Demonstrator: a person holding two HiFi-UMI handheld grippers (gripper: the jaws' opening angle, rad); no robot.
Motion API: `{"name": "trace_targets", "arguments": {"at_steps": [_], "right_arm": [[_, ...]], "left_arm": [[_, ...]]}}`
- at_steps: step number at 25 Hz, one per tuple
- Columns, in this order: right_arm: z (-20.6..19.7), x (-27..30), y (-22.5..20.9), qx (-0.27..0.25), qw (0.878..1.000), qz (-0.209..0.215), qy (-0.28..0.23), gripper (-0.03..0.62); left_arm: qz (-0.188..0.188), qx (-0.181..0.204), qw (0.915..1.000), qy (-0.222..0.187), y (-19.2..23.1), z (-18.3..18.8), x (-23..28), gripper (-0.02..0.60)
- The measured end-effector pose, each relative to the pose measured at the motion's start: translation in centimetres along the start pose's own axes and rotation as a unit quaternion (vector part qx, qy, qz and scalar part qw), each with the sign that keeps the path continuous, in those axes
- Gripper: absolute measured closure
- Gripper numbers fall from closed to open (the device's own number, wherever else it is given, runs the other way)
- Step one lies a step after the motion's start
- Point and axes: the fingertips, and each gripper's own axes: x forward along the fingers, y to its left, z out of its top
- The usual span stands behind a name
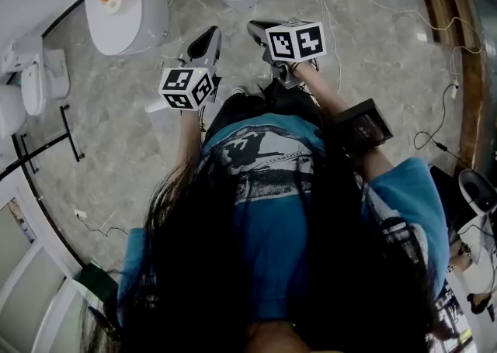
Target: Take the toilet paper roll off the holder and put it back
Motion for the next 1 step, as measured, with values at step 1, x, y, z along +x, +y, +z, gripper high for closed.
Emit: {"name": "trace_targets", "arguments": {"at_steps": [1], "right_arm": [[-0.01,0.12,0.04,0.000,1.000,0.000,-0.001,0.574]], "left_arm": [[0.000,0.001,1.0000,-0.001,0.15,0.00,-0.03,0.588]]}}
